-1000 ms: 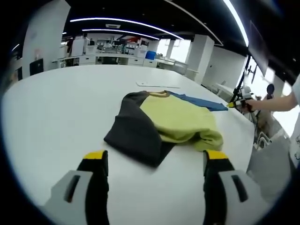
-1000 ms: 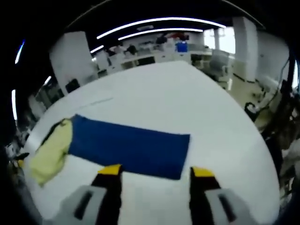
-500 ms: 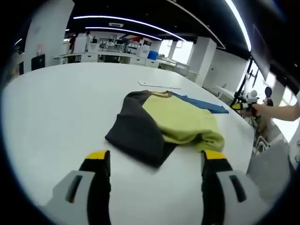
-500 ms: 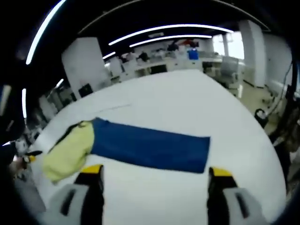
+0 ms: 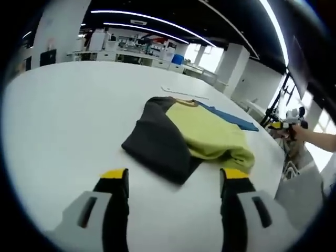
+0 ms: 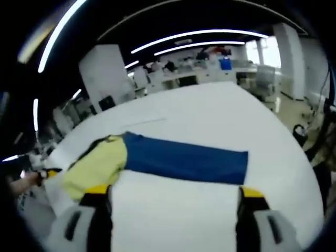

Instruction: Fold the garment on the visible template until the final outline fits inside the template.

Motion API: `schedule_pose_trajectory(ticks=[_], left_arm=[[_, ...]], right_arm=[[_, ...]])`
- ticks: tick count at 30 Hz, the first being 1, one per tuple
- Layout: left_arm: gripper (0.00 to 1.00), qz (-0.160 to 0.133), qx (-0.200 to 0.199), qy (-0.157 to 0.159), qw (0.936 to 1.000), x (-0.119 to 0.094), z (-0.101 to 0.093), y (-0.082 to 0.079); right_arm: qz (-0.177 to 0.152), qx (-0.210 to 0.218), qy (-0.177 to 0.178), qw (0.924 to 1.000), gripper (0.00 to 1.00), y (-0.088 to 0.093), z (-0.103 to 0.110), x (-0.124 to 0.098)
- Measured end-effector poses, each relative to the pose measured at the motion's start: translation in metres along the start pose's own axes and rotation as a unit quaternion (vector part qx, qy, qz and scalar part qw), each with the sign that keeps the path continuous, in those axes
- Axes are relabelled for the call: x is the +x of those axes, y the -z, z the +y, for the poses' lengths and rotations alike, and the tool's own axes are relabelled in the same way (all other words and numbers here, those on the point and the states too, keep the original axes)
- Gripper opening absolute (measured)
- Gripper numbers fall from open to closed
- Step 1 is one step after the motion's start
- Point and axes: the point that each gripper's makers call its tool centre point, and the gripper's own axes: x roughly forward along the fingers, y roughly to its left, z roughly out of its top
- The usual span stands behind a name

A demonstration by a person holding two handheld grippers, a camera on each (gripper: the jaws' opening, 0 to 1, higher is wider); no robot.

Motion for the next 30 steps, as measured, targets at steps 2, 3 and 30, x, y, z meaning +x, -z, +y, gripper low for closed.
schedule_pose_trajectory(ticks=[2, 3, 30], left_arm=[[0.62, 0.002, -0.014, 0.001, 0.9999, 0.0, -0.001, 0.002], [0.61, 0.001, -0.018, 0.0, 0.9998, 0.001, -0.001, 0.002], [0.4, 0.013, -0.116, -0.022, 0.993, 0.022, 0.008, 0.011]], right_arm=[[0.001, -0.002, -0.003, 1.0, 0.99, 0.002, 0.007, -0.001], [0.002, -0.004, -0.005, 1.0, 0.99, 0.003, 0.01, -0.002], [0.009, -0.054, -0.087, 0.9947, 0.99, 0.03, 0.086, -0.012]])
